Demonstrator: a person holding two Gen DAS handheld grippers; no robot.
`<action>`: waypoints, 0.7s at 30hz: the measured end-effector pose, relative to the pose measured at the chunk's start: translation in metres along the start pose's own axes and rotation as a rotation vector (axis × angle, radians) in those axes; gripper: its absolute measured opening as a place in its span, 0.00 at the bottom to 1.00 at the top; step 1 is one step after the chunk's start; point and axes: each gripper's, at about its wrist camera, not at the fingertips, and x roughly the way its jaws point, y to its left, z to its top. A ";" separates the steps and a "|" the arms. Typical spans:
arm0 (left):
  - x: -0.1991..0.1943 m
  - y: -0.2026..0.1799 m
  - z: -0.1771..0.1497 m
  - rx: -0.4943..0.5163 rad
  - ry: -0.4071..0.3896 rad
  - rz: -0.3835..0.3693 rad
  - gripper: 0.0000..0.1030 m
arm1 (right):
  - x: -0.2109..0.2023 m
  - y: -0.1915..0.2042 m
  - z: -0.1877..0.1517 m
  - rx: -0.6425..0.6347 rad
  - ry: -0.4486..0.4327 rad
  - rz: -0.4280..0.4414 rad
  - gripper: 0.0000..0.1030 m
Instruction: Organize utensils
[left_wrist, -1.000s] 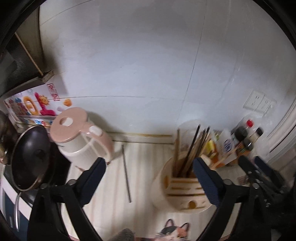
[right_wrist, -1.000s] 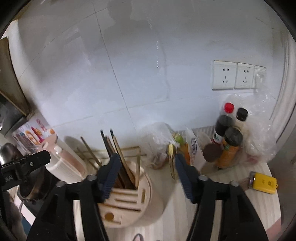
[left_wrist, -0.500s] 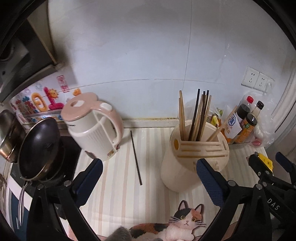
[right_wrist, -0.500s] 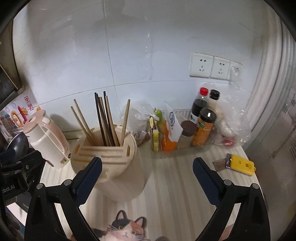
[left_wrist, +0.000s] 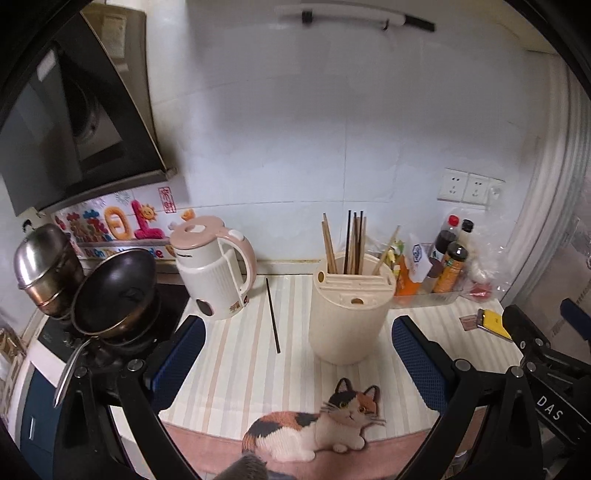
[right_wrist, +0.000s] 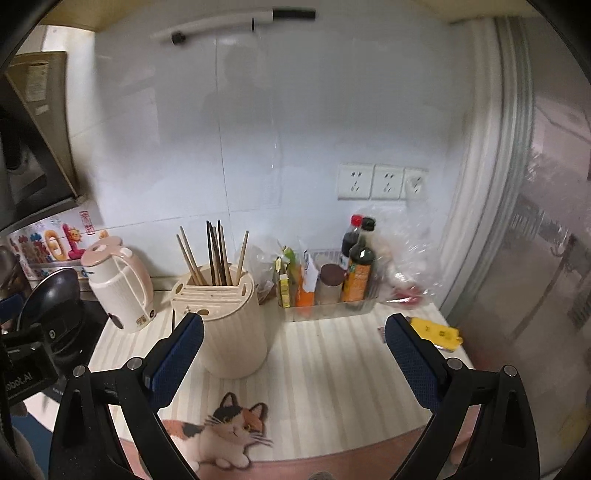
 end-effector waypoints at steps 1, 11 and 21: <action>-0.007 -0.001 -0.002 -0.004 -0.002 -0.006 1.00 | -0.011 -0.002 -0.001 -0.004 -0.002 0.000 0.99; -0.077 -0.014 -0.034 0.004 -0.045 0.004 1.00 | -0.099 -0.026 -0.019 -0.016 -0.056 0.006 1.00; -0.106 -0.011 -0.049 -0.015 -0.053 0.044 1.00 | -0.133 -0.031 -0.028 -0.037 -0.066 0.040 1.00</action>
